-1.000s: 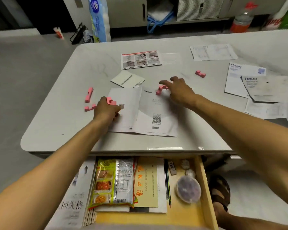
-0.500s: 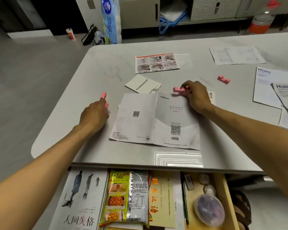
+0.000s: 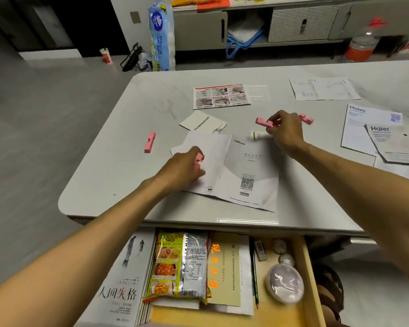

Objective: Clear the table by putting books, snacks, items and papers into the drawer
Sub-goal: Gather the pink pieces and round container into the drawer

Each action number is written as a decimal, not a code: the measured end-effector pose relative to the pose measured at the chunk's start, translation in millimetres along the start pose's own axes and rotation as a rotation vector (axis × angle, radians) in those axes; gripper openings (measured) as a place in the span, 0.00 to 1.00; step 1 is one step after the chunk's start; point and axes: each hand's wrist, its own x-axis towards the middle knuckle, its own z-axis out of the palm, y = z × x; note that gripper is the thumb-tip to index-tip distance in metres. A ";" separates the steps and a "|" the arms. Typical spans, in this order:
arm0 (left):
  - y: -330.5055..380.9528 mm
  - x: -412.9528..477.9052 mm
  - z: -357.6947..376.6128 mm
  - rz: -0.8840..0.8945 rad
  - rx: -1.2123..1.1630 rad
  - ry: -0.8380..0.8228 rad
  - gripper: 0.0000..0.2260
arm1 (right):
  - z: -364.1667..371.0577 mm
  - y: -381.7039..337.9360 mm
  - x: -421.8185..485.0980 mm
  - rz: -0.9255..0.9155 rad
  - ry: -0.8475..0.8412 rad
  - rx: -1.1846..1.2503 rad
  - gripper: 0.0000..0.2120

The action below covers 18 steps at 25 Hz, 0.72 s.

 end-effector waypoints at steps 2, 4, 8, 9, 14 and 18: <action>-1.0 1.2 12.3 0.030 0.208 -0.172 0.12 | -18.7 -1.5 -7.0 -0.047 0.038 -0.079 0.10; -0.3 1.3 15.5 0.001 0.220 -0.218 0.10 | -37.3 -4.7 -17.9 -0.085 0.037 -0.104 0.10; 15.6 -17.7 12.8 -0.016 0.124 -0.125 0.12 | -61.9 -17.2 -84.0 -0.133 -0.357 0.009 0.08; 22.2 -28.8 13.8 -0.001 0.051 -0.113 0.13 | -69.1 -18.6 -114.0 -0.145 -0.535 0.010 0.07; 50.2 -107.6 42.2 0.044 -0.238 -0.349 0.15 | -75.5 23.0 -256.6 -0.110 -1.258 -0.349 0.05; 52.8 -140.7 98.7 0.005 -0.244 -0.625 0.12 | -46.4 69.9 -306.6 0.034 -1.300 -0.531 0.10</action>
